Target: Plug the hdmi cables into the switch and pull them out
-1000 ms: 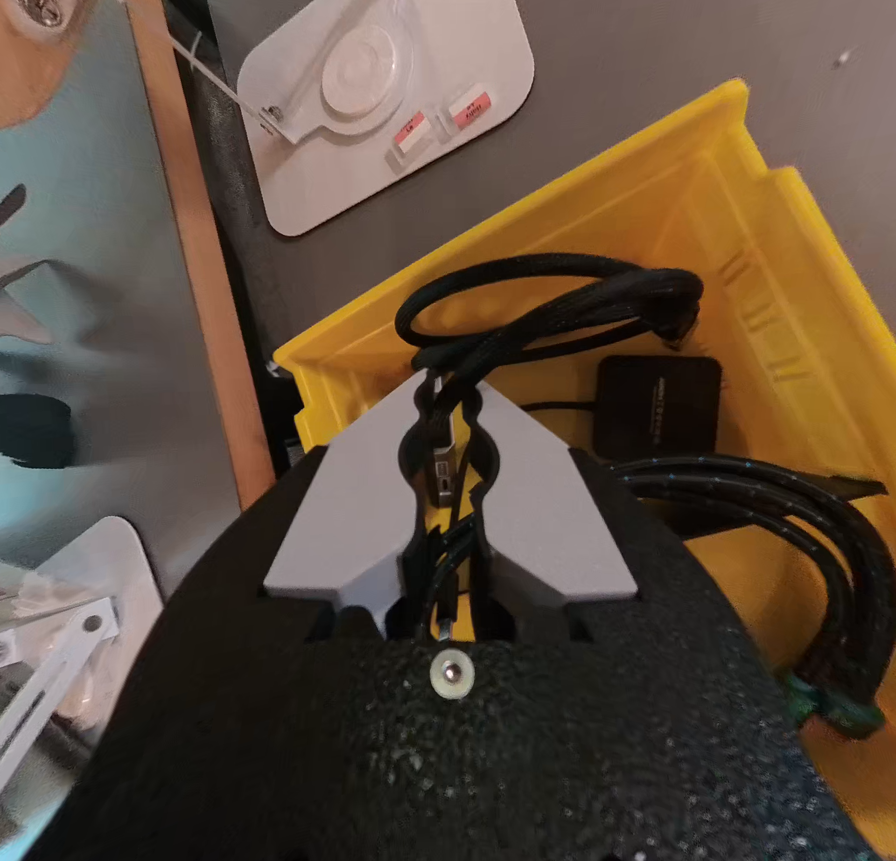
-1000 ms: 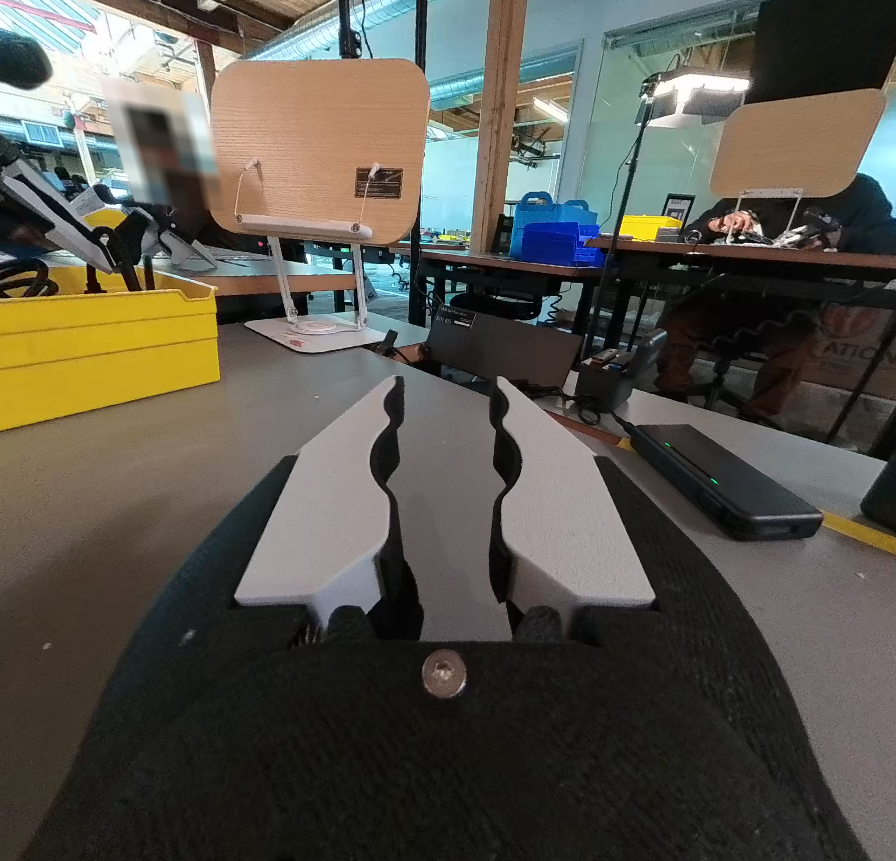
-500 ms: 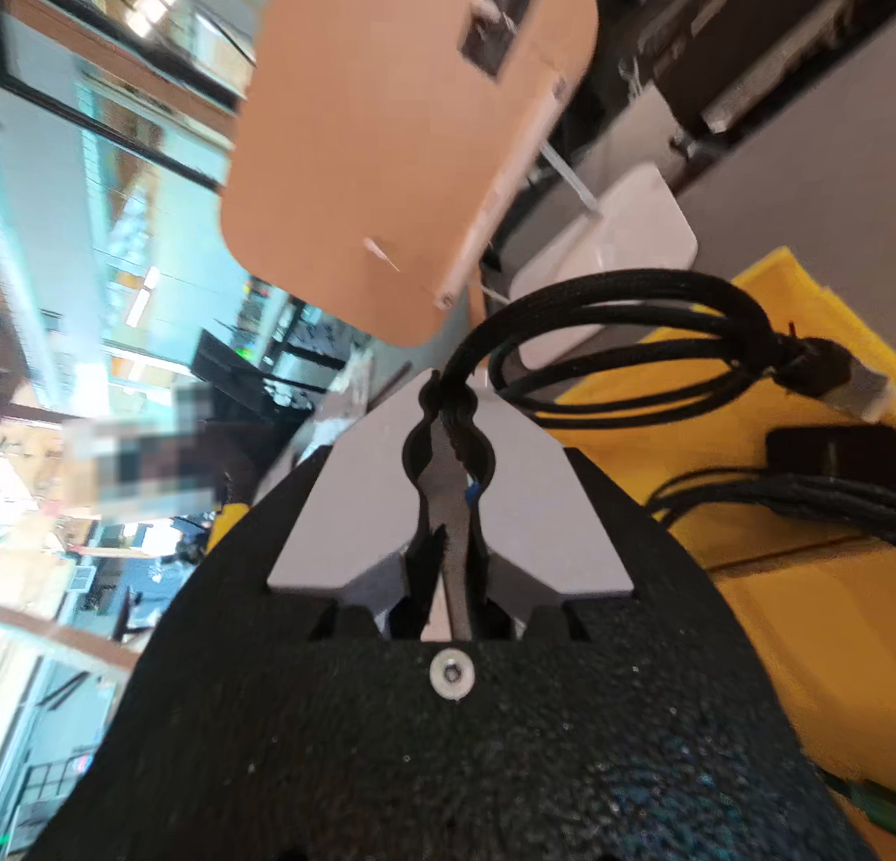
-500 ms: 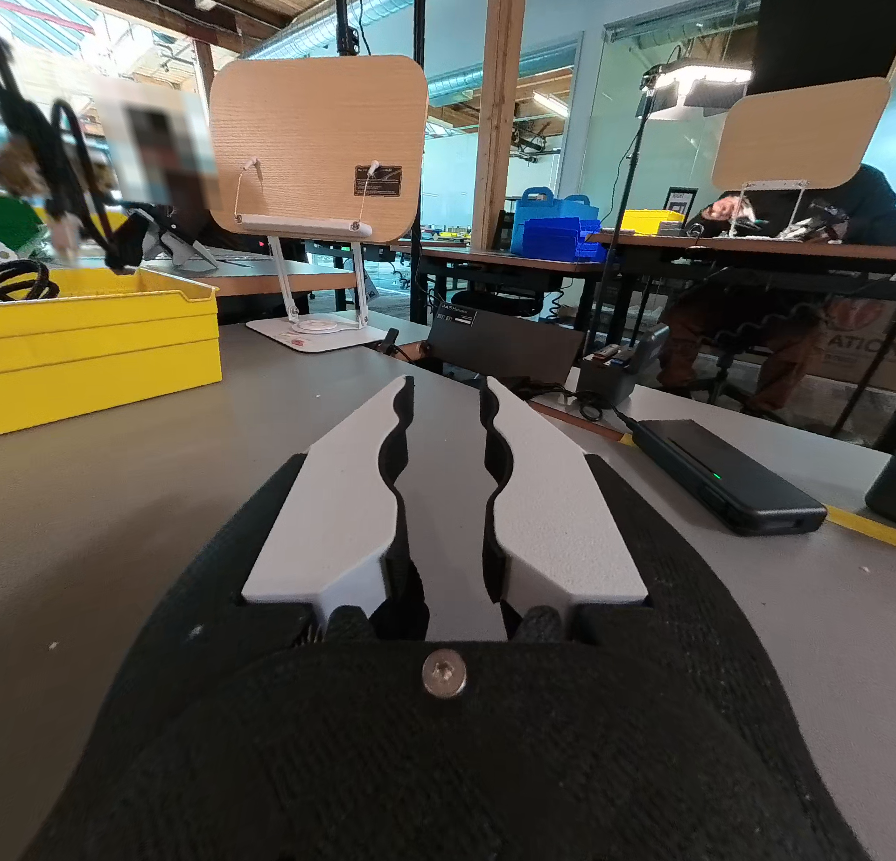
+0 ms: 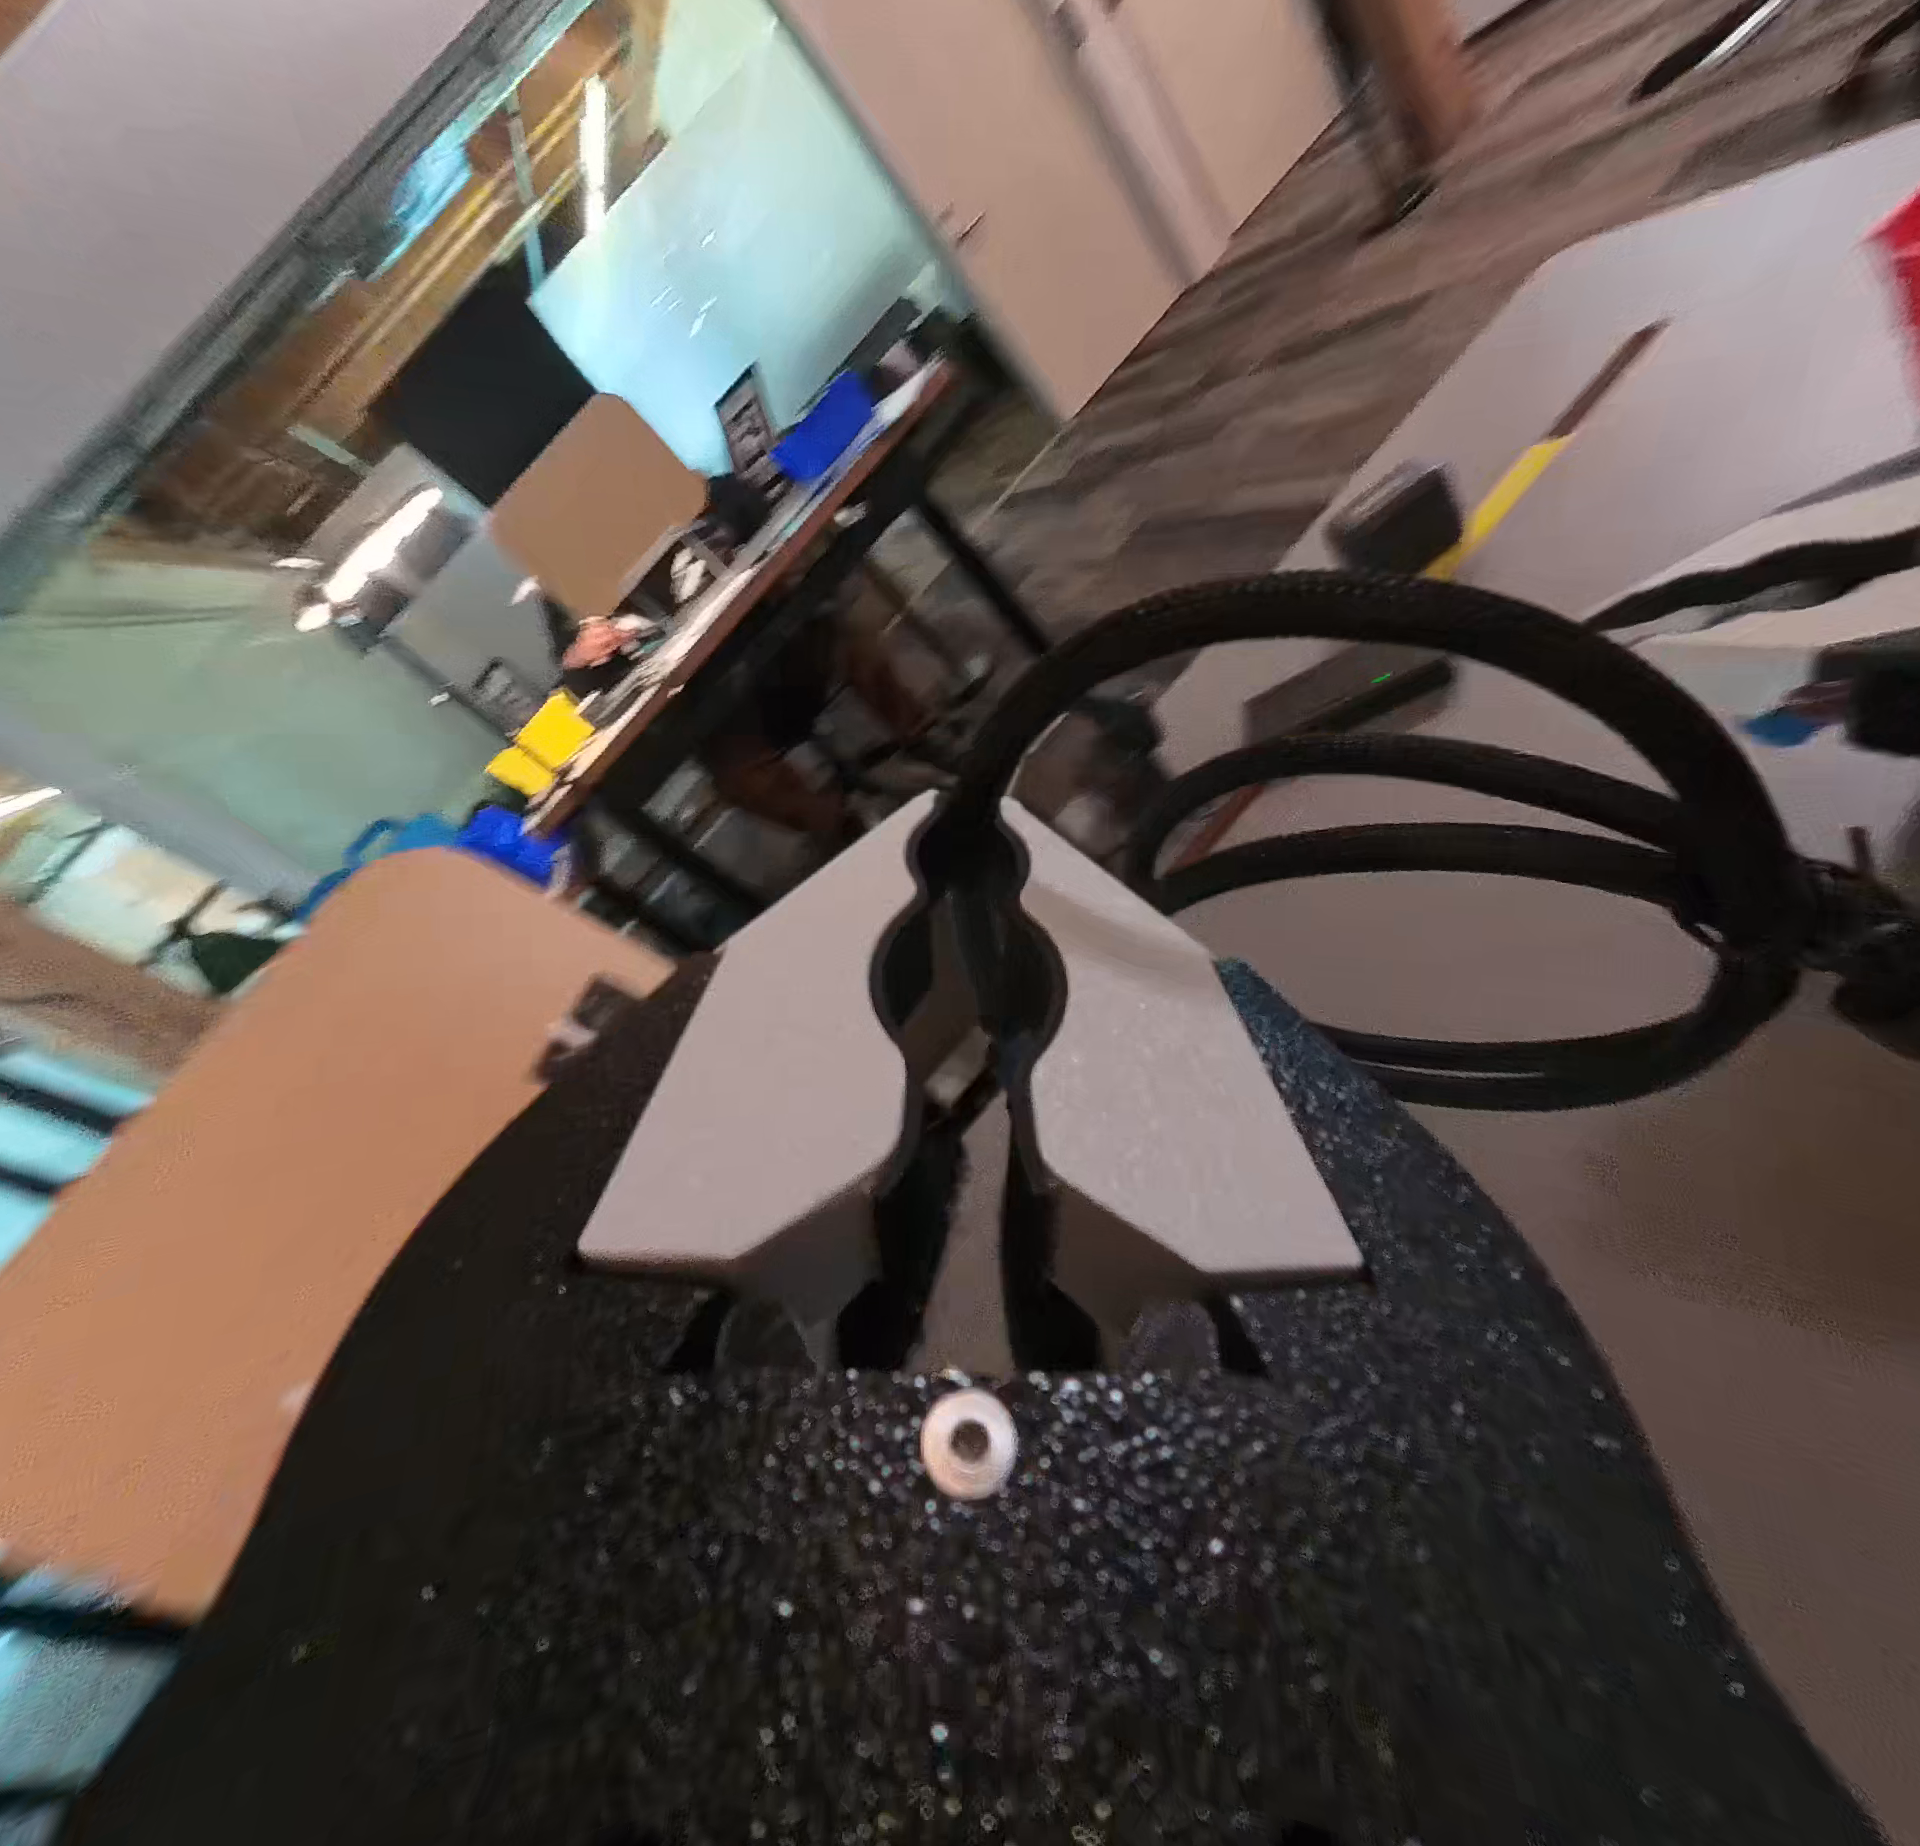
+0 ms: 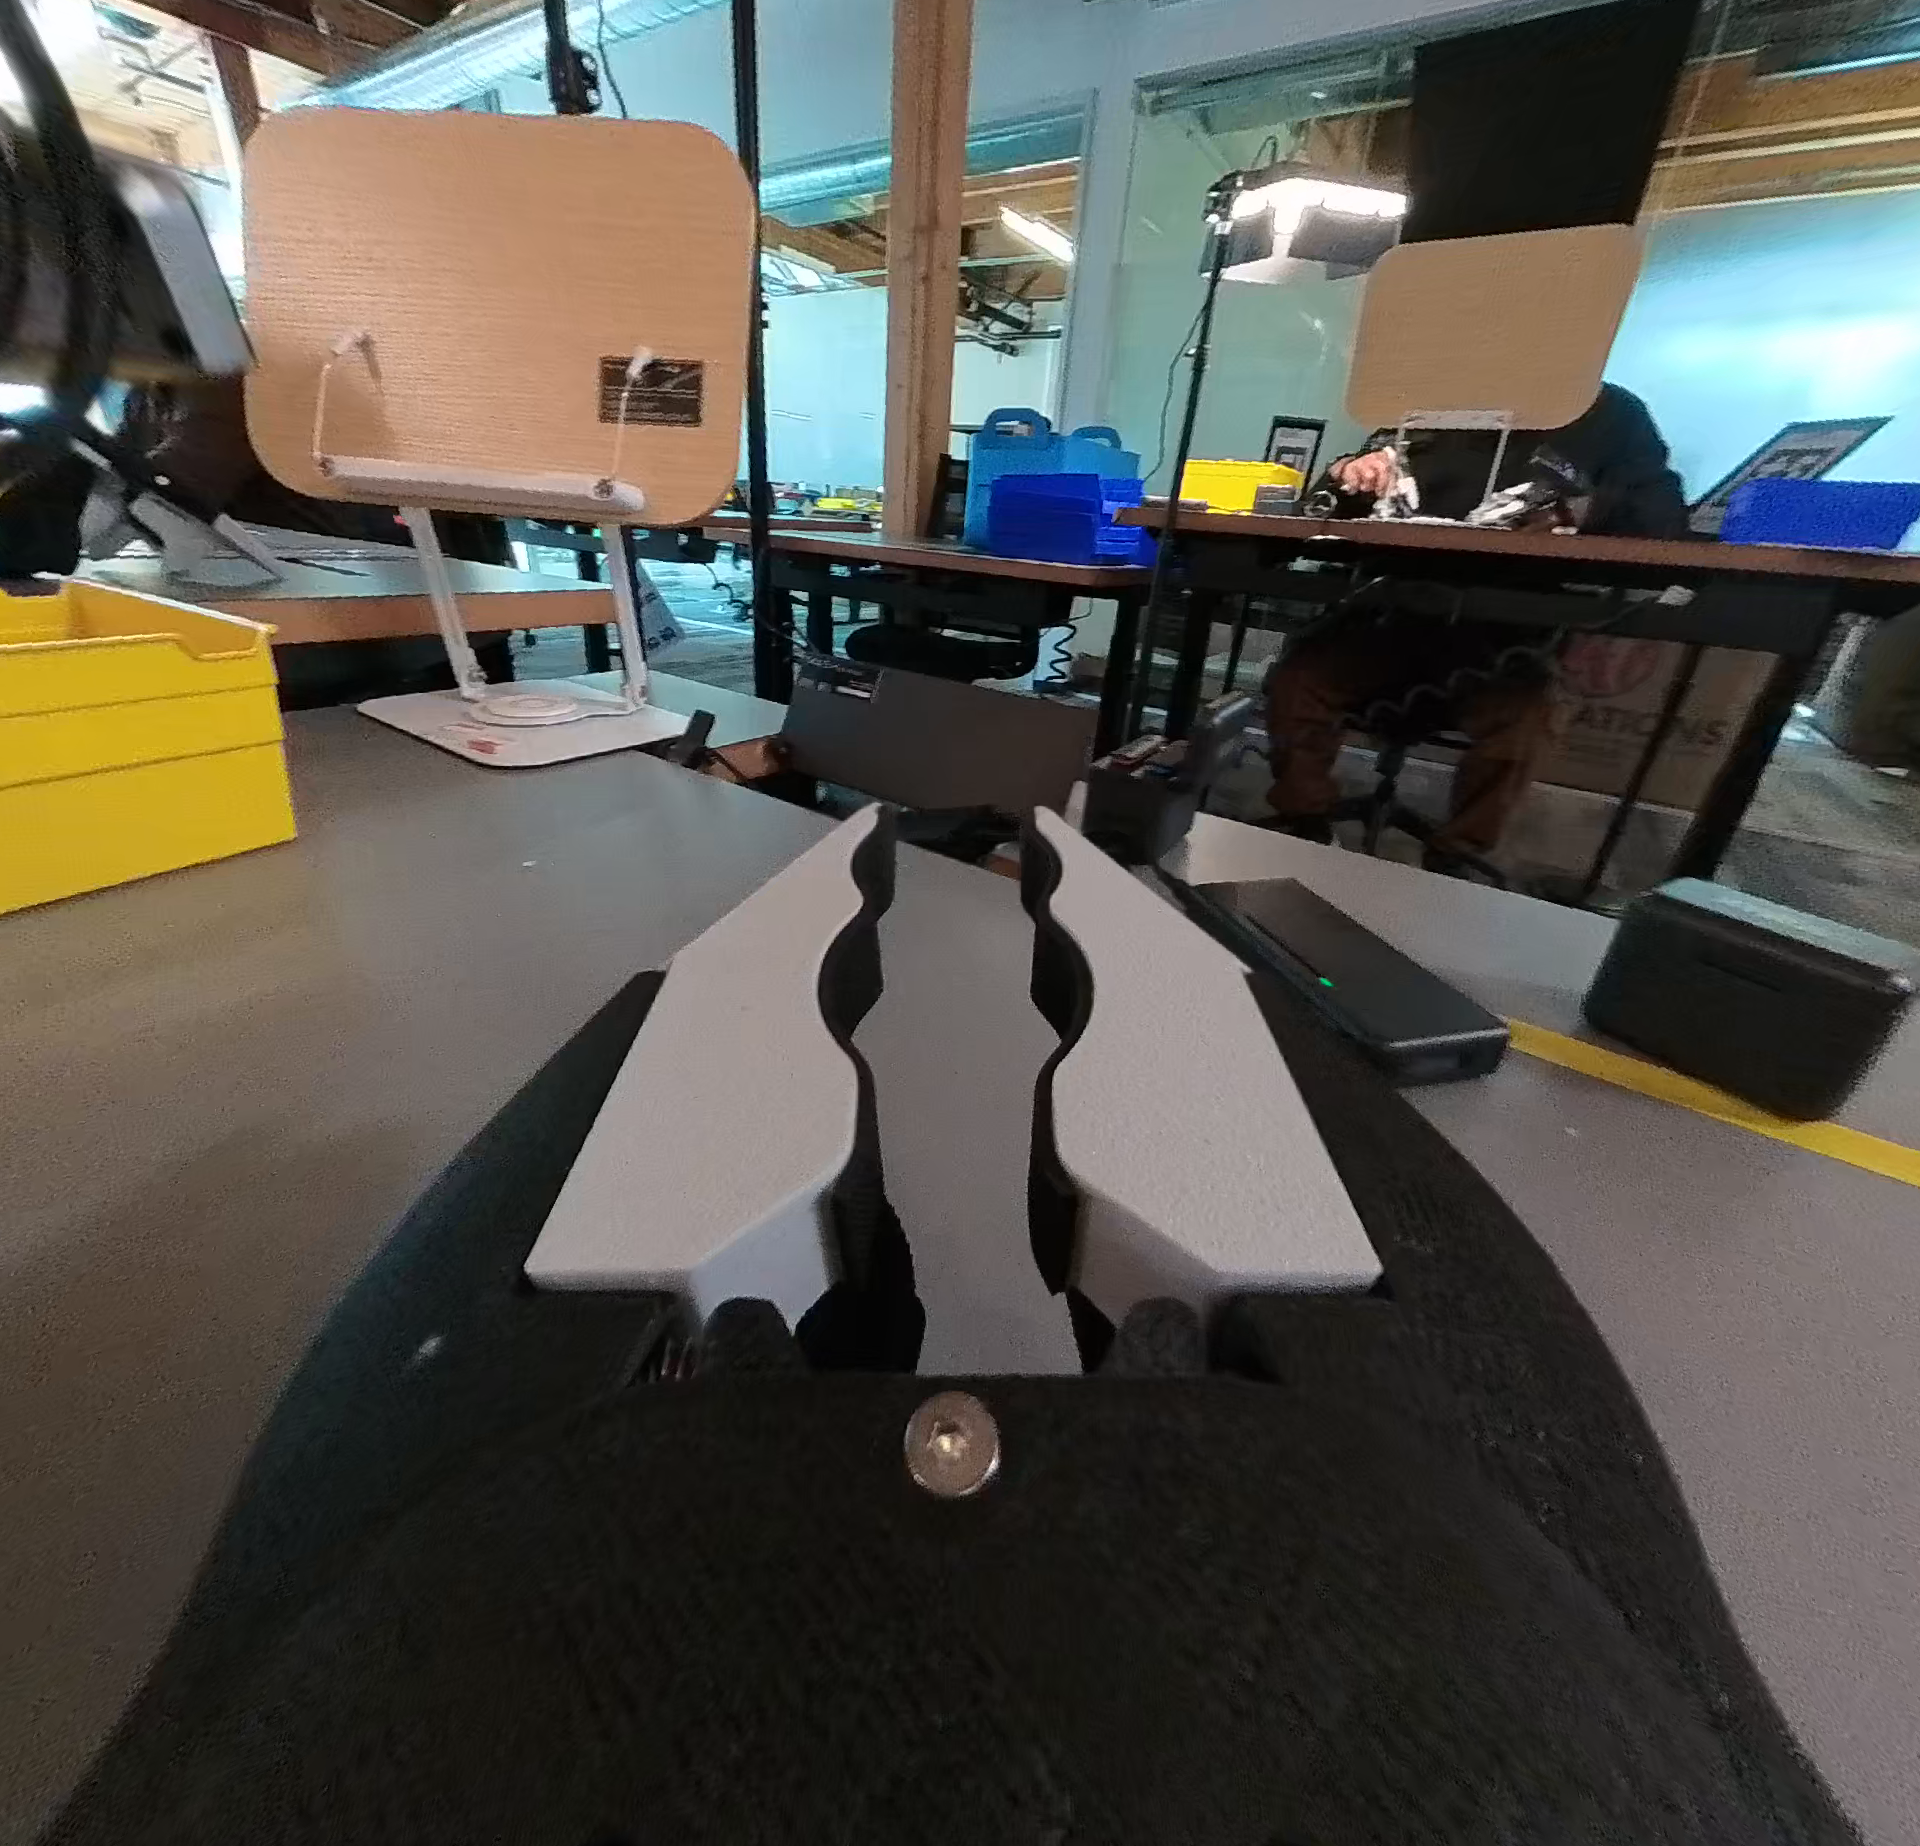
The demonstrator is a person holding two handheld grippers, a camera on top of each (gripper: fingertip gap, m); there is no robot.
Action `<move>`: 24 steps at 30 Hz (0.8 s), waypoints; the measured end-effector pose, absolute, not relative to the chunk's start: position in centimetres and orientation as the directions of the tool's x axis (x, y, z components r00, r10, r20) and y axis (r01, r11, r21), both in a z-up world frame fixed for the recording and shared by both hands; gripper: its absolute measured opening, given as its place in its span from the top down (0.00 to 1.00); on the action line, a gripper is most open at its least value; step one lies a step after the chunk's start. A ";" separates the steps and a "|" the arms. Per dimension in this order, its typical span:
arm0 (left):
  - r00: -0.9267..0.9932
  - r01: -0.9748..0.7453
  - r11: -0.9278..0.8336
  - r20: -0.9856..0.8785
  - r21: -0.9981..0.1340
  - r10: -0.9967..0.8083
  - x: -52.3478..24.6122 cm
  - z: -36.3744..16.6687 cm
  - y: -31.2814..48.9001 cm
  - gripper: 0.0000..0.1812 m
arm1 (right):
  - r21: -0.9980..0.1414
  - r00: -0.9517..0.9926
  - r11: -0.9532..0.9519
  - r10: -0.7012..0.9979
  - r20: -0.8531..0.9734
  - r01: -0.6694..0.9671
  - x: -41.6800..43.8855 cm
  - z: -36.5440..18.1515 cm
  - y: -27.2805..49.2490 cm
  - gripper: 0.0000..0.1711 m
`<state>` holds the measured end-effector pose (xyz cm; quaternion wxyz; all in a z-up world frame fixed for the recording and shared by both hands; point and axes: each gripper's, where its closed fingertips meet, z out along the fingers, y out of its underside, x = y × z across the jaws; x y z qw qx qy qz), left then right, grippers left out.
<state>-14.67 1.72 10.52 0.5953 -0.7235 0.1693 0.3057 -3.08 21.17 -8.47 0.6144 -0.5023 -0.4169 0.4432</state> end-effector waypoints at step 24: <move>0.883 -0.456 -0.202 -0.468 -0.867 0.017 -9.8 -8.0 10.1 0.97 | -0.989 0.297 0.077 0.954 0.037 -0.125 -2.8 -8.6 22.8 0.88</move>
